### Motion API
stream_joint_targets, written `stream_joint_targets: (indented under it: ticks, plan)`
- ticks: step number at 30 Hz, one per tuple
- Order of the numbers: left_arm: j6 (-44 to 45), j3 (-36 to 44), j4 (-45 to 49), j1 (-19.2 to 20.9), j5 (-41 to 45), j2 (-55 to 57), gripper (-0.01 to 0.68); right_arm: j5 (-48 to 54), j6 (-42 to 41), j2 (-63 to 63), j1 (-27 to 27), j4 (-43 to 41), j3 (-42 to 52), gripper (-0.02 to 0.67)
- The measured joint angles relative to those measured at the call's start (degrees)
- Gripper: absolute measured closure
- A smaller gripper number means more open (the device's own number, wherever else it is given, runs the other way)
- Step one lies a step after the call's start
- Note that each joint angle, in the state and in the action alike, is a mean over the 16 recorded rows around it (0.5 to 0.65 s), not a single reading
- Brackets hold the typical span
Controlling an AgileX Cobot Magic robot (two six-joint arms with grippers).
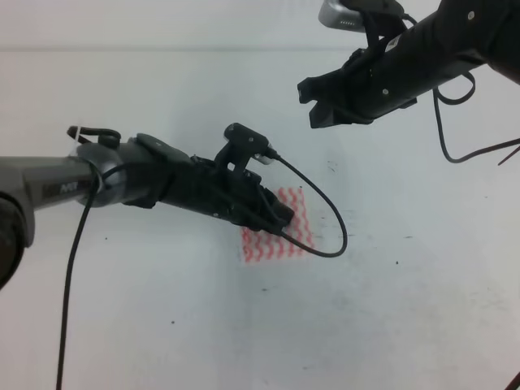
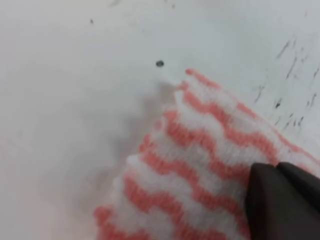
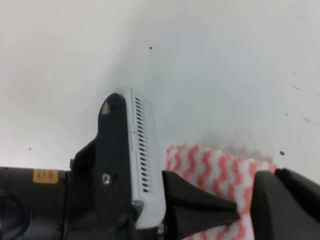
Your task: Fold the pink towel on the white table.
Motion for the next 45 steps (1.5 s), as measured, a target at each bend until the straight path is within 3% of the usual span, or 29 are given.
stream_joint_targets:
  ticks: [17, 28, 36, 45]
  plan:
    - [0.9, -2.1, 0.1, -0.7, 2.2, 1.1, 0.678, 0.9, 0.0, -0.1, 0.0, 0.0, 0.0, 0.667]
    - [-3.4, -3.1, 2.7, -0.8, 1.9, -5.4, 0.678, 2.3, 0.1, -2.0, 0.0, -1.2, 0.7, 0.667]
    - [-4.9, 6.0, 0.8, -0.7, -8.1, -19.8, 0.678, -0.4, 0.9, -11.5, 0.0, -4.4, 8.4, 0.667]
    - [-2.5, 24.3, -7.1, -0.8, -25.0, -42.6, 0.678, -9.8, 2.3, -29.8, 0.0, -6.0, 25.8, 0.667]
